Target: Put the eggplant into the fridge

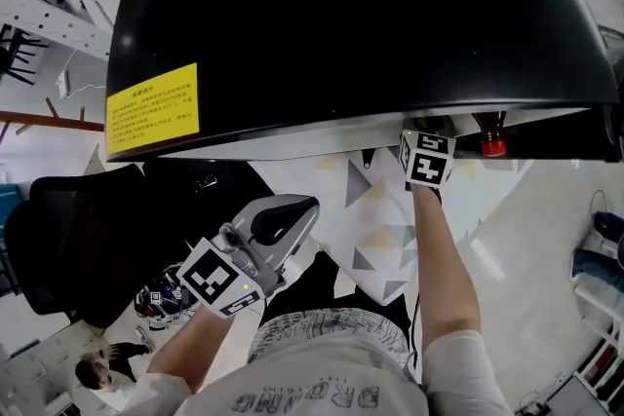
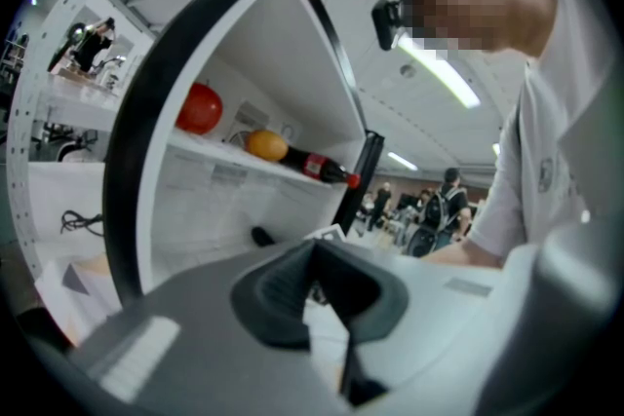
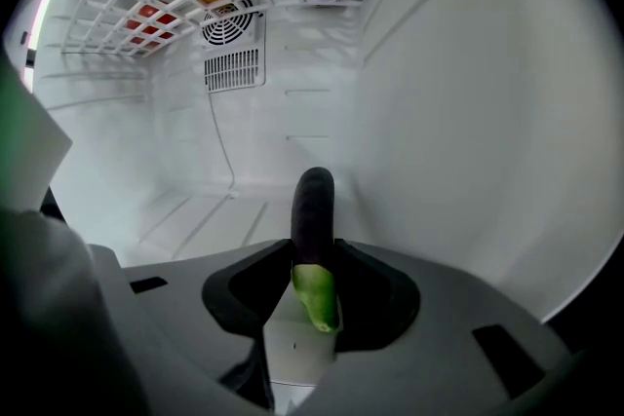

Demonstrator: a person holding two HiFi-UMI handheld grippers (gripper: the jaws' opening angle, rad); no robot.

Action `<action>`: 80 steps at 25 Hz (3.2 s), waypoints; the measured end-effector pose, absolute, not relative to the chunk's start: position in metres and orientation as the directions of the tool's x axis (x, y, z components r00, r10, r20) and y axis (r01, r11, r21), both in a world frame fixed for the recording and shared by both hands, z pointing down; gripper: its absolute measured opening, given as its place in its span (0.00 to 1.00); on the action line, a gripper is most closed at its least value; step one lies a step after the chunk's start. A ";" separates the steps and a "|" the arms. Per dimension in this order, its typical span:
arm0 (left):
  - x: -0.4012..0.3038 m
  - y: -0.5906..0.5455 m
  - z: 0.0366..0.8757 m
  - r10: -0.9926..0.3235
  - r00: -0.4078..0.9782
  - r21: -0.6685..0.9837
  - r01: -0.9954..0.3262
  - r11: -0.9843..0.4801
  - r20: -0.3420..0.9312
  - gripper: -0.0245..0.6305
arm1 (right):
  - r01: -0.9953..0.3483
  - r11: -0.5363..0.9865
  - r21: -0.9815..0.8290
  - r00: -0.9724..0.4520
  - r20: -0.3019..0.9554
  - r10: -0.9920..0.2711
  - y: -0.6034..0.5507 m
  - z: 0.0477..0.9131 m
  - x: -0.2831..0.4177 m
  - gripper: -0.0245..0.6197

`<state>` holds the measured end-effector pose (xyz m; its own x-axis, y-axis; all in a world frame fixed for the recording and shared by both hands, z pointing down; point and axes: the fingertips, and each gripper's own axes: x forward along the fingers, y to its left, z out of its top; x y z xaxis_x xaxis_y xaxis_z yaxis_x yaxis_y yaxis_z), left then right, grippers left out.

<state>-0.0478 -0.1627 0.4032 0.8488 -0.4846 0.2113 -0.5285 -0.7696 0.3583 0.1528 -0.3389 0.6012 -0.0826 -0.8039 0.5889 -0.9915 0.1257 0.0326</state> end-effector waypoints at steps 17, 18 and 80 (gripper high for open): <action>-0.041 -0.163 0.394 -0.474 0.856 0.339 -0.516 -0.787 0.204 0.05 | -0.988 0.150 0.038 -0.100 0.580 -0.809 -0.334 0.591 0.150 0.32; -0.041 -0.162 0.393 -0.474 0.857 0.337 -0.516 -0.788 0.203 0.05 | -0.987 0.154 0.042 -0.102 0.575 -0.812 -0.332 0.588 0.149 0.32; 0.018 -0.095 0.316 -0.477 0.875 0.234 -0.482 -0.844 0.083 0.05 | -0.907 0.416 -0.066 -0.420 0.222 -0.880 -0.114 0.336 0.142 0.04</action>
<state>0.0177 -0.0946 0.3165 0.8751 -0.4767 0.0834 -0.4822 -0.8443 0.2336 0.1418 -0.1145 0.3364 -0.4196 -0.8800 0.2225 -0.9070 0.4158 -0.0661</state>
